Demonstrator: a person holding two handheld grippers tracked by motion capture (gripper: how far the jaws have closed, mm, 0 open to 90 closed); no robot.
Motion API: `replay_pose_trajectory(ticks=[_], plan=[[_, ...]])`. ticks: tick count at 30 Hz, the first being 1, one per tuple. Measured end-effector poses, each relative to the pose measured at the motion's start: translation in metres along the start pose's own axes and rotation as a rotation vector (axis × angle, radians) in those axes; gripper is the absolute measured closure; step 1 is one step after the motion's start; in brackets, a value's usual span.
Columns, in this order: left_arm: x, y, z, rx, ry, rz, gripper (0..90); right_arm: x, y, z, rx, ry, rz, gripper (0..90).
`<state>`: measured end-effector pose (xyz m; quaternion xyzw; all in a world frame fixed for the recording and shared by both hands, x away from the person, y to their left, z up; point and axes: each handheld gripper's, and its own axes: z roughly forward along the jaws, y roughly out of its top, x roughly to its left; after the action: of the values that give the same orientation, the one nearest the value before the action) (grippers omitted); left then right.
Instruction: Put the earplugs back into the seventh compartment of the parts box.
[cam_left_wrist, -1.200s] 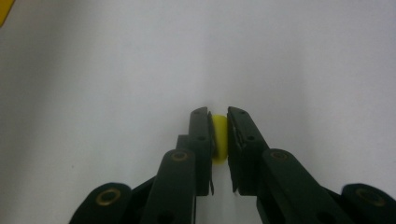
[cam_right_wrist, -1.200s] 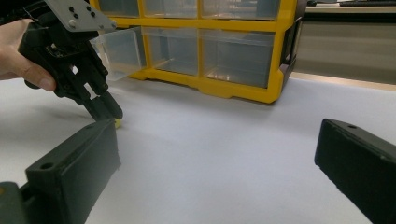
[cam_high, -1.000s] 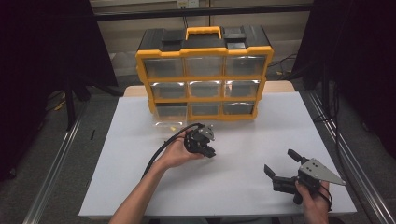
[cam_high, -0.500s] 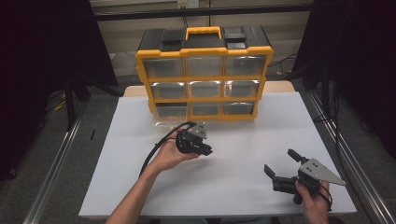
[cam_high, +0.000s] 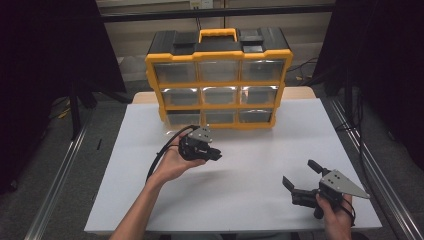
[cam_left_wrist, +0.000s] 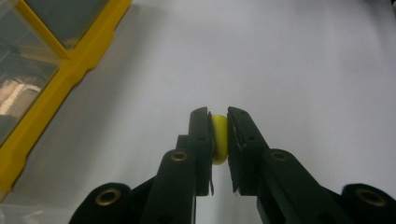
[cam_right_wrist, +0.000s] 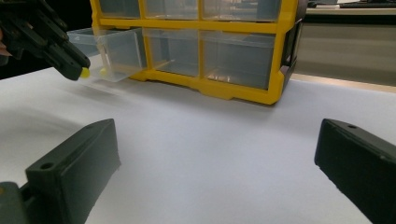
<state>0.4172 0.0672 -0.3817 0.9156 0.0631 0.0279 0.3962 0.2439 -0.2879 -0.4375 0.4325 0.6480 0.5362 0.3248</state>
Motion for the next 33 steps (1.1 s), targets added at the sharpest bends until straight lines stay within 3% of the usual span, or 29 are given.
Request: replay_pose_trajectory(ticks=[9, 33], plan=[[-0.004, 0.006, -0.015, -0.030, 0.022, 0.021, 80.8, 0.000, 0.000, 0.000, 0.000, 0.000, -0.002, 0.0], [0.003, 0.000, -0.058, -0.092, 0.118, -0.012, 80.8, 0.001, 0.000, 0.000, -0.005, 0.000, -0.003, 0.0]])
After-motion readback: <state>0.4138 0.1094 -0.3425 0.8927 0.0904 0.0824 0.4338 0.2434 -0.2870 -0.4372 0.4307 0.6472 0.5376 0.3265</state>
